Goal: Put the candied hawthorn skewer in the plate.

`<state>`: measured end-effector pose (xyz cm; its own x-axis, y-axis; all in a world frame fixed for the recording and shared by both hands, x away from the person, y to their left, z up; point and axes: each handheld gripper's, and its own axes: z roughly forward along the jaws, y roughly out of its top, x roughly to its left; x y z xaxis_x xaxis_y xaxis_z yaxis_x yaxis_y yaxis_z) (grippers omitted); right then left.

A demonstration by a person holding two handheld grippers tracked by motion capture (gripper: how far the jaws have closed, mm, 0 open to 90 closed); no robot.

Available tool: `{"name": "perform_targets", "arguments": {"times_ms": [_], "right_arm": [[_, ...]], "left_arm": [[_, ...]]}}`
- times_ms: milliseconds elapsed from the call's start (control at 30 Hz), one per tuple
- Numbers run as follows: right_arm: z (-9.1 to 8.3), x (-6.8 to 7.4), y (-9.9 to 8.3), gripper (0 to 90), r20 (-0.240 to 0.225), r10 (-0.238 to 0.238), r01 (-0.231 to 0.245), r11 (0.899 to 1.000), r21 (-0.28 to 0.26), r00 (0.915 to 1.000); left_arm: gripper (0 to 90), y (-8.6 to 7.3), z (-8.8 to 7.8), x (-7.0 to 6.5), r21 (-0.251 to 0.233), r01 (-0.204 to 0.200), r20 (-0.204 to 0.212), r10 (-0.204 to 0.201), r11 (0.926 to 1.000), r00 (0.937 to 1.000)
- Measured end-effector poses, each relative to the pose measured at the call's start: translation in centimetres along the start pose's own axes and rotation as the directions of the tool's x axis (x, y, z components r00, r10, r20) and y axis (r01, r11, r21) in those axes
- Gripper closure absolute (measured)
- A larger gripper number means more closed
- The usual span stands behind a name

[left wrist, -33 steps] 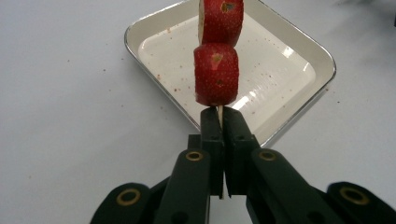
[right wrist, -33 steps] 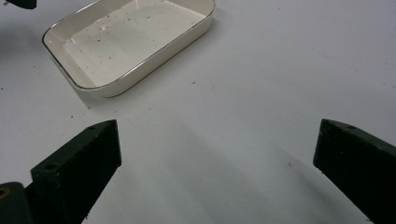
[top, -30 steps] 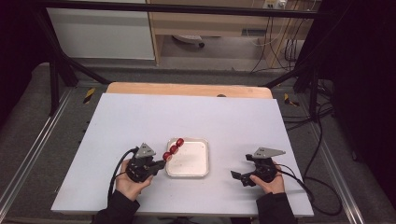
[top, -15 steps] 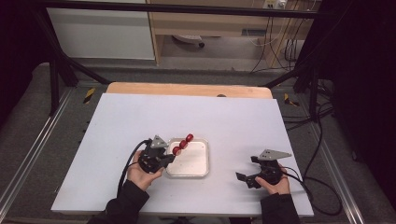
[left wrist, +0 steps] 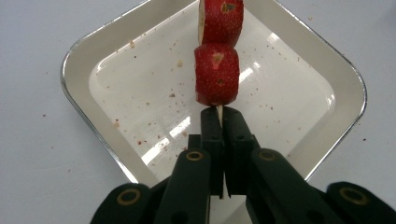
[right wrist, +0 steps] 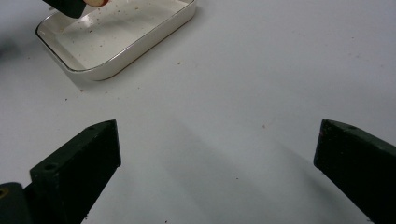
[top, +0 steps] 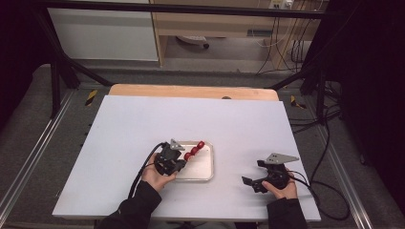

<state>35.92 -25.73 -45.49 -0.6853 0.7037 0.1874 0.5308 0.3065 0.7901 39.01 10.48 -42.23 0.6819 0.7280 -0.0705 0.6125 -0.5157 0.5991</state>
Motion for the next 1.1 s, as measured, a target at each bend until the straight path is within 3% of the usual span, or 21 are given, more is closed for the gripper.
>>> {"name": "perform_targets", "arguments": {"times_ms": [233,433,633,767,900,1100], "right_arm": [[0.1,0.0,0.0,1.1,0.001,-0.004,0.004,1.0,-0.003,1.0],[0.2,0.0,0.0,1.1,0.001,0.0,0.0,1.0,0.001,1.0],[0.1,0.0,0.0,1.1,0.002,0.002,-0.002,1.0,-0.002,1.0],[0.1,0.0,0.0,1.1,0.002,0.003,-0.003,1.0,-0.003,1.0],[0.1,0.0,0.0,1.0,0.002,0.009,-0.009,1.0,-0.007,1.0],[0.1,0.0,0.0,0.9,0.003,0.011,-0.011,1.0,-0.005,0.9999]], "left_arm": [[87.9,-0.6,0.5,-0.2,0.048,0.01,-0.024,-0.009,0.9988,0.9997],[87.4,-0.9,0.5,-0.2,0.041,-0.002,-0.024,0.003,0.9992,0.9997],[81.4,-1.2,0.1,0.0,0.023,-0.015,-0.02,0.015,0.9996,0.9997],[71.2,-1.6,-1.2,0.4,-0.026,-0.039,-0.015,0.039,0.9989,0.9991],[54.7,-2.1,-2.6,1.1,-0.073,-0.062,-0.008,0.062,0.9954,0.998],[31.0,-3.2,-4.1,2.5,-0.095,-0.077,0.02,0.079,0.9925,0.9966]]}}
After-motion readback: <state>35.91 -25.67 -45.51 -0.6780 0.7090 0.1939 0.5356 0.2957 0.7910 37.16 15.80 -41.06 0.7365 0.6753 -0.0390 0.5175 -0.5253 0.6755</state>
